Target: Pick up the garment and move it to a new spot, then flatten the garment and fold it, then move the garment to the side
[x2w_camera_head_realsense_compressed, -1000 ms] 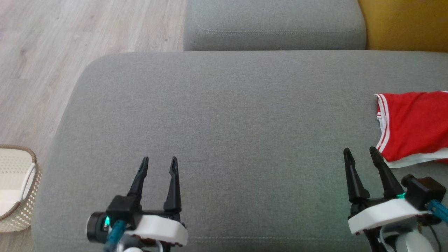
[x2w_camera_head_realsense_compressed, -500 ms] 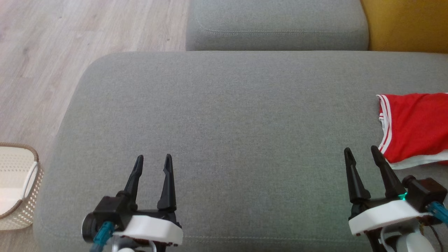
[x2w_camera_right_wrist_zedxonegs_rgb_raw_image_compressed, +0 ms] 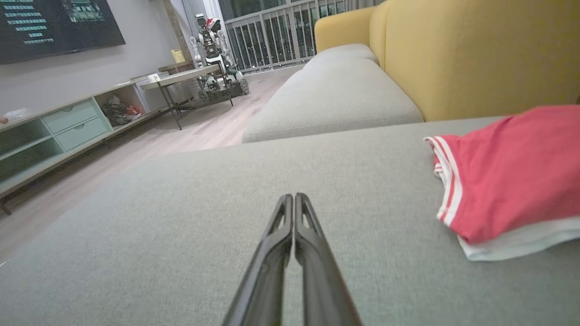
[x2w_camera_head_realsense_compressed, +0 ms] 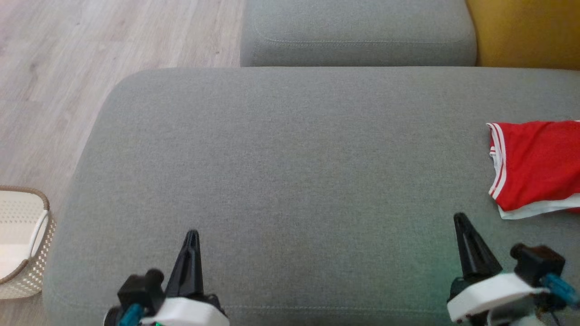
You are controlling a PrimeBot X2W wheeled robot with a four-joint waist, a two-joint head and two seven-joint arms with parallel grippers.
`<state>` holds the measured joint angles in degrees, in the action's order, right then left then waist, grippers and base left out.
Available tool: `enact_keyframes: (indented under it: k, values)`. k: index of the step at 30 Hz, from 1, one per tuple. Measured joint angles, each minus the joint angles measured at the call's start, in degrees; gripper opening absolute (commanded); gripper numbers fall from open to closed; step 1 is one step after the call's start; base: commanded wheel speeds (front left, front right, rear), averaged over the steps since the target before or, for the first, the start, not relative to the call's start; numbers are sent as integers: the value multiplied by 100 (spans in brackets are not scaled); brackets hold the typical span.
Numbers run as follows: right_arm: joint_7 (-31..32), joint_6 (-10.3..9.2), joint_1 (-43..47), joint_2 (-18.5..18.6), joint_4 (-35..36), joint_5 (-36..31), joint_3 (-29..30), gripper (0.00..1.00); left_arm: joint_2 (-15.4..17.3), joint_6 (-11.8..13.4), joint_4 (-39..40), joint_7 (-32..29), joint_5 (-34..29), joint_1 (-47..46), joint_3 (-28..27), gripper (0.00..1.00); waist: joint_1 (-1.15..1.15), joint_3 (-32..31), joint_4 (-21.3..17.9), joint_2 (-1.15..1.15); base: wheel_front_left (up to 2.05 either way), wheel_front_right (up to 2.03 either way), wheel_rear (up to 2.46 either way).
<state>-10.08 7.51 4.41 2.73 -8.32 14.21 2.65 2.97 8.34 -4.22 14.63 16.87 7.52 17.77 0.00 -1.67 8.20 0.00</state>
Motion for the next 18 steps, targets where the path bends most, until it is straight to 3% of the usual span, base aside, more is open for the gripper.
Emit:
enact_keyframes:
  k: [18]
  values:
    - [213, 0, 58, -7, -115, 1113, 30, 0, 32, -188, -167, -221, 1166, -3, -182, 0, 0, 27, -121, 0, 0, 0, 0]
